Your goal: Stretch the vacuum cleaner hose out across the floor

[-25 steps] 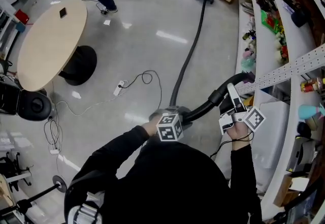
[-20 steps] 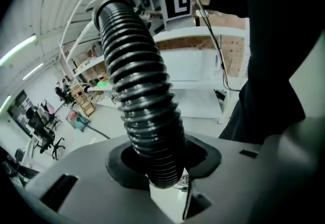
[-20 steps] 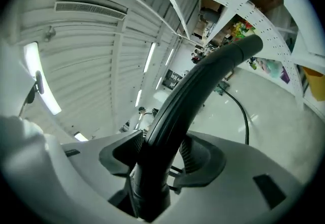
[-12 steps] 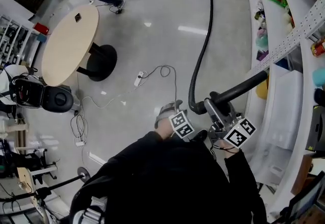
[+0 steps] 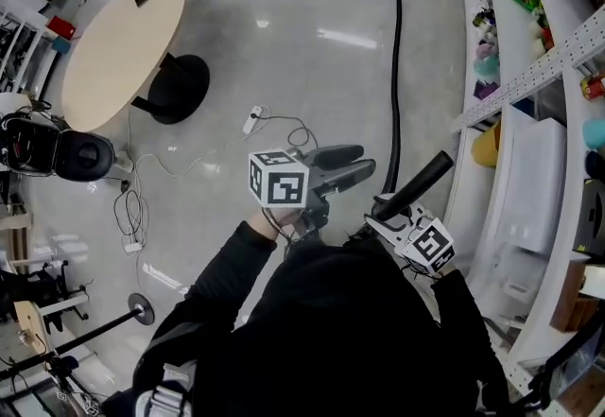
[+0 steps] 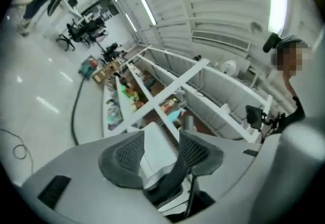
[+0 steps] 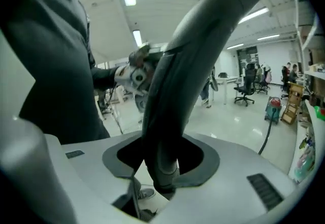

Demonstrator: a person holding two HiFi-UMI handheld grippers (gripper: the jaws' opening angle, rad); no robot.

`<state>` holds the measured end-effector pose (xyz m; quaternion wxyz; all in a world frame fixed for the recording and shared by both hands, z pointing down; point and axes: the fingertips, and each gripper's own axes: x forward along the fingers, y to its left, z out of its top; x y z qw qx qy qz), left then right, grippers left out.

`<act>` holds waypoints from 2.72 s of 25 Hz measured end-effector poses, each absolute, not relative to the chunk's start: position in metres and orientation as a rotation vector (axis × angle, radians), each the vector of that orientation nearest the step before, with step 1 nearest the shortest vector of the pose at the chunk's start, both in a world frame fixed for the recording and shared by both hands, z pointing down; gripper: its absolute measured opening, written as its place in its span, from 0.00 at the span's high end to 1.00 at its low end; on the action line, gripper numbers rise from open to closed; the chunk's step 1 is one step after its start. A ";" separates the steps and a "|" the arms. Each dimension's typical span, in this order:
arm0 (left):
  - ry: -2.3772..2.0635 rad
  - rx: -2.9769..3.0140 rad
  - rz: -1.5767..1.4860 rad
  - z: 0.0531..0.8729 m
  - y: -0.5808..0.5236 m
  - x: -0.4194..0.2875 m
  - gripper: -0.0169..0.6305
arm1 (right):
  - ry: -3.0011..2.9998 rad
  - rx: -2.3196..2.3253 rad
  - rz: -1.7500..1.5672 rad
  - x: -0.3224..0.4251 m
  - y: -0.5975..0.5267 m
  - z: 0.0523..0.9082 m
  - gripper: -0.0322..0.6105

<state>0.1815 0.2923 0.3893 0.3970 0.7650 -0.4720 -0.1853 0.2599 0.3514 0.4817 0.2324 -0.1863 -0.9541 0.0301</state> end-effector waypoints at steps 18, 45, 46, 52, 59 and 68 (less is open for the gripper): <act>-0.877 2.324 -0.129 0.454 0.460 0.242 0.47 | -2.094 -0.796 -0.402 0.232 0.539 0.601 0.69; -1.038 2.277 0.581 0.596 0.444 0.544 0.72 | -2.413 -0.214 0.846 0.510 0.426 0.536 0.52; -1.030 2.279 0.602 0.607 0.446 0.547 0.72 | -2.356 -0.259 0.784 0.507 0.435 0.551 0.52; -0.981 2.331 0.696 0.631 0.470 0.549 0.72 | -2.192 -0.272 0.320 0.501 0.478 0.593 0.71; -1.000 2.096 0.730 0.690 0.546 0.518 0.63 | -2.075 -0.214 0.314 0.515 0.511 0.673 0.71; -1.012 1.867 0.659 0.759 0.641 0.467 0.63 | -1.948 -0.298 0.387 0.526 0.585 0.857 0.71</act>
